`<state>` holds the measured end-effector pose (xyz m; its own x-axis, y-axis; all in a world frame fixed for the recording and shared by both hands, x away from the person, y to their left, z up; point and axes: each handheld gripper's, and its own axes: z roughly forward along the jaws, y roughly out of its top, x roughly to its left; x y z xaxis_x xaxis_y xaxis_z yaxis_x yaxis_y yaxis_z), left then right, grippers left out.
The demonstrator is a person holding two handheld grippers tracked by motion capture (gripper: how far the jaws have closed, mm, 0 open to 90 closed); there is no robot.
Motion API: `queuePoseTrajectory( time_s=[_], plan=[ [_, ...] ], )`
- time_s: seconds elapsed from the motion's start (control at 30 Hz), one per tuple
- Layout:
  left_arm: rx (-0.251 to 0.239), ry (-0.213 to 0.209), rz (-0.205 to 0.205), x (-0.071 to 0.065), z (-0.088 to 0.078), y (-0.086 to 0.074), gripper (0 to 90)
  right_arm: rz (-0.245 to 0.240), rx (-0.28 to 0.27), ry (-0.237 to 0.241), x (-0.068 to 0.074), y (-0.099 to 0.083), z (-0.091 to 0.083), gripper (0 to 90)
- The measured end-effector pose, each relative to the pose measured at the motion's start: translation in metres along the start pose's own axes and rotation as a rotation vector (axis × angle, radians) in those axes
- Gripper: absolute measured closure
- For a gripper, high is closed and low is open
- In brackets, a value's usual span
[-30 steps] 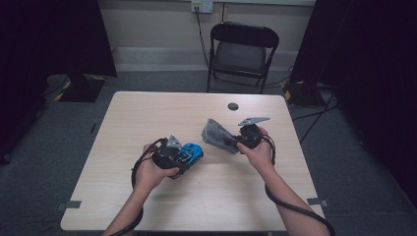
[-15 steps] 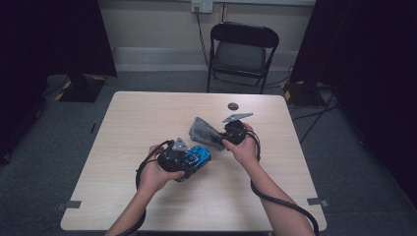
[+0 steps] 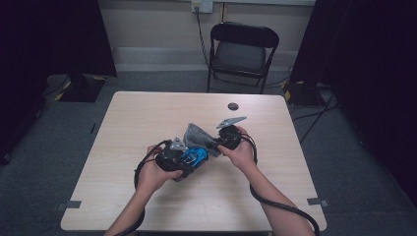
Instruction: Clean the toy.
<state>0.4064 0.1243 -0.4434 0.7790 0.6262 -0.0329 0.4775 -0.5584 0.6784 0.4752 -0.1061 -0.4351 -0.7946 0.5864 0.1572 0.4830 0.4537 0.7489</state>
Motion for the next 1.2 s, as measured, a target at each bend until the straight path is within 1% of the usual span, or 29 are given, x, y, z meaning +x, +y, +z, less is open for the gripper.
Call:
queuePoseTrajectory(
  time_s=[0.13, 0.33, 0.5, 0.63, 0.93, 1.07, 1.1, 1.13, 1.2],
  plan=[
    [0.006, 0.006, -0.008, 0.001, 0.0, -0.001, 28.5, 0.004, 0.0, 0.004, -0.001, -0.004, -0.002, 76.1],
    [0.007, 0.028, -0.021, 0.006, -0.001, -0.004, 28.5, 0.013, 0.0, 0.017, -0.003, -0.011, -0.006, 76.0],
    [0.012, 0.042, -0.028, 0.01, -0.002, -0.005, 28.5, 0.008, 0.0, 0.031, -0.001, -0.015, -0.009, 76.1],
    [0.012, 0.061, -0.035, 0.012, -0.003, -0.007, 28.5, 0.008, -0.001, 0.046, 0.001, -0.018, -0.011, 76.0],
    [0.01, 0.077, -0.061, 0.019, -0.005, -0.012, 28.5, 0.004, 0.0, 0.081, 0.007, -0.024, -0.01, 76.0],
    [0.011, 0.092, -0.055, 0.022, -0.006, -0.013, 28.5, 0.008, 0.001, 0.093, 0.009, -0.025, -0.009, 76.0],
    [0.012, 0.088, -0.063, 0.022, -0.005, -0.013, 28.5, 0.008, 0.003, 0.1, 0.009, -0.025, -0.009, 76.0],
    [0.014, 0.096, -0.059, 0.023, -0.006, -0.013, 28.5, 0.01, 0.004, 0.103, 0.01, -0.026, -0.009, 76.0],
    [0.016, 0.094, -0.064, 0.024, -0.006, -0.014, 28.5, 0.008, 0.006, 0.112, 0.011, -0.027, -0.009, 76.0]
  ],
)
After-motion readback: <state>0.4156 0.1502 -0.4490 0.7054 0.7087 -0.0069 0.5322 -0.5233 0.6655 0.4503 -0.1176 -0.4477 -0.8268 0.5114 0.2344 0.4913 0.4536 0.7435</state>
